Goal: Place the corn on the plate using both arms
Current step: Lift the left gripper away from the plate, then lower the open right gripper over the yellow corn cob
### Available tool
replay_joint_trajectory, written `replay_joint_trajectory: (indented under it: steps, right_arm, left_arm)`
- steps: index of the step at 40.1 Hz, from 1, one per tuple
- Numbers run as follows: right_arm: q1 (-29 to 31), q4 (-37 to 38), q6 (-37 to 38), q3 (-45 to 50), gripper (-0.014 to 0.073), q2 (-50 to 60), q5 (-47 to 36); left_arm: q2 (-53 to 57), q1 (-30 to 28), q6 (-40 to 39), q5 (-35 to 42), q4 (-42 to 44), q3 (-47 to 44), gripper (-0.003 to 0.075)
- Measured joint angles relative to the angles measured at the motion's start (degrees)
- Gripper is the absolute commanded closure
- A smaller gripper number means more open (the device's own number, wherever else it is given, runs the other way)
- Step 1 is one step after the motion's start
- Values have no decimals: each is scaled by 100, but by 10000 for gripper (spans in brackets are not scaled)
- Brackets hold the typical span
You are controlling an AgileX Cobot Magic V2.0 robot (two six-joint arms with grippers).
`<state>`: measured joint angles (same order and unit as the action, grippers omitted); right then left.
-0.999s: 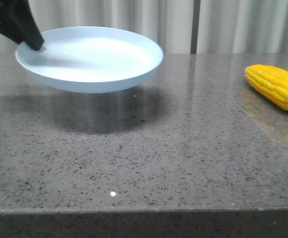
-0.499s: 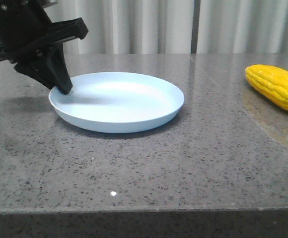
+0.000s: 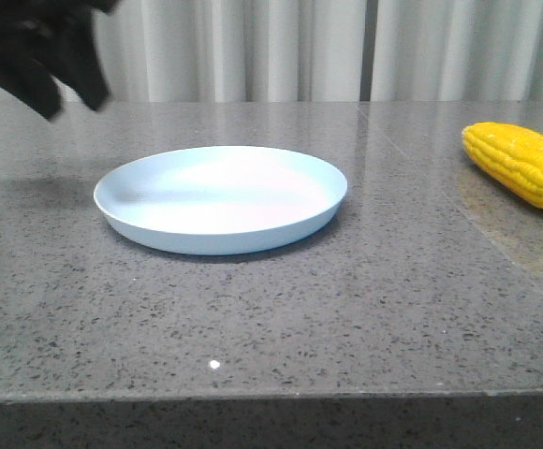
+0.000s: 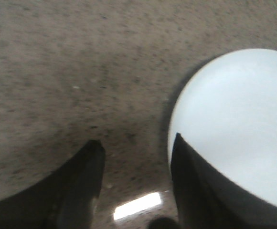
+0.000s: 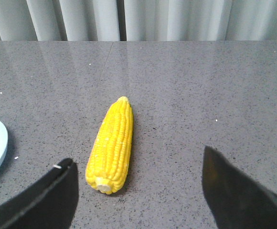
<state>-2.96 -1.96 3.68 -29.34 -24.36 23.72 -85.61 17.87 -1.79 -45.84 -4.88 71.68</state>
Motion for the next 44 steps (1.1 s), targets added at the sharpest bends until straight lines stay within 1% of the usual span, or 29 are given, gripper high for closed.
replay_joint_trajectory:
  steps: [4, 7, 15, 22, 29, 36, 44]
  right_arm:
    - [0, 0, 0, 0, 30, 0, 0]
    - [0, 0, 0, 0, 30, 0, 0]
    - [0, 0, 0, 0, 30, 0, 0]
    - [0, 0, 0, 0, 30, 0, 0]
    - [0, 0, 0, 0, 30, 0, 0]
    - [0, 0, 0, 0, 30, 0, 0]
    - [0, 0, 0, 0, 30, 0, 0]
  left_arm:
    - [436, -244, -420, -110, 738, -218, 654]
    - [768, -420, -564, -144, 1082, -434, 739]
    - [1901, -768, -656, -39, 1364, -1205, 741]
    - [3140, -808, -661, 382, 1424, -2165, 741]
    - [4689, -808, -661, 1033, 1459, -3290, 741]
    - [6303, -808, -661, 1643, 1508, -4223, 741]
    - [7937, -808, -661, 1783, 1750, -4825, 741]
